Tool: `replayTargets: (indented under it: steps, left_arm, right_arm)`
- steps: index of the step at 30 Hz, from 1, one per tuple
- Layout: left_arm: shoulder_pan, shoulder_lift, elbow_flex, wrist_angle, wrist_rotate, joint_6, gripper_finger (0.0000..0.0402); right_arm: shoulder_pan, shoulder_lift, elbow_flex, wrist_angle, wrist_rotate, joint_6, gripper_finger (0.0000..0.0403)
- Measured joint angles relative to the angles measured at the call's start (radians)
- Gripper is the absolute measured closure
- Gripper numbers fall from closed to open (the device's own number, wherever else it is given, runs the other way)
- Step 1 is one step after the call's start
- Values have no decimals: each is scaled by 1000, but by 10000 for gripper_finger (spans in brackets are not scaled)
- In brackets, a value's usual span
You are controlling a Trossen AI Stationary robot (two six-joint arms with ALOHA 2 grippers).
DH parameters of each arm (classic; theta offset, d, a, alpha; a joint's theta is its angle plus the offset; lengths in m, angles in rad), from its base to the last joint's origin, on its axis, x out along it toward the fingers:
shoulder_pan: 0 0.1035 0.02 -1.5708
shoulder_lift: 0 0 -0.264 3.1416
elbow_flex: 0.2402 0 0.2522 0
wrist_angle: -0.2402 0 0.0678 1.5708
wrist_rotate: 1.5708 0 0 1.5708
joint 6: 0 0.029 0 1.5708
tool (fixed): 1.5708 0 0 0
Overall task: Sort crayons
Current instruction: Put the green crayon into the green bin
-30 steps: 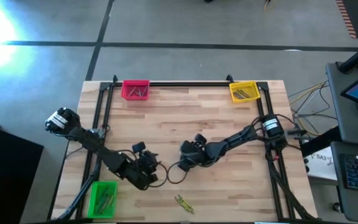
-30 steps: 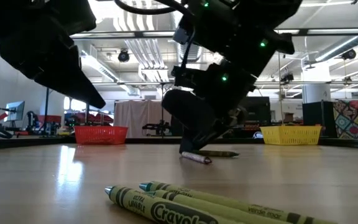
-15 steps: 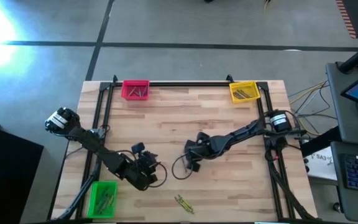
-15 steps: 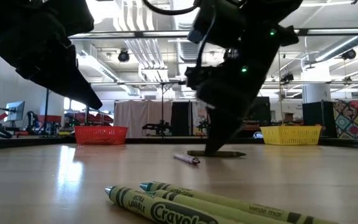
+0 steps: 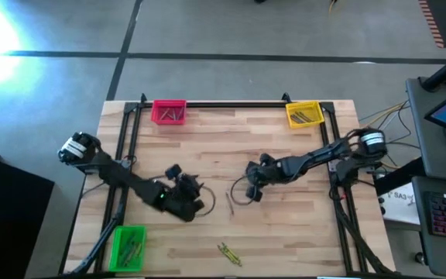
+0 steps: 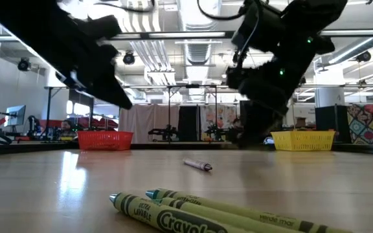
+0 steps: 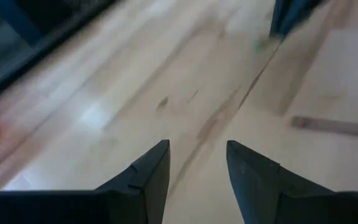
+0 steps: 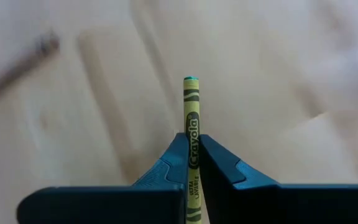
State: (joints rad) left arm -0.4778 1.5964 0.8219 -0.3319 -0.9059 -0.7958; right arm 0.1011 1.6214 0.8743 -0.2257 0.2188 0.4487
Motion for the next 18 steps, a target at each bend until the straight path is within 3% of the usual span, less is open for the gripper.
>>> replayTargets:
  steps: [5,9,14,18]
  left_arm:
    - [128,28,-10,39,153,133,268]
    - [191,38,-64,236,194,273,272]
    - [265,38,-137,524,384,491,272]
    - [324,35,-175,618,478,535,272]
  right_arm:
    - [-68,-106,-91,73,10,-45,389]
    - [-97,-166,-129,85,9,-77,389]
    - [-123,-230,-155,74,17,-155,390]
    - [-157,-296,-159,68,17,-224,390]
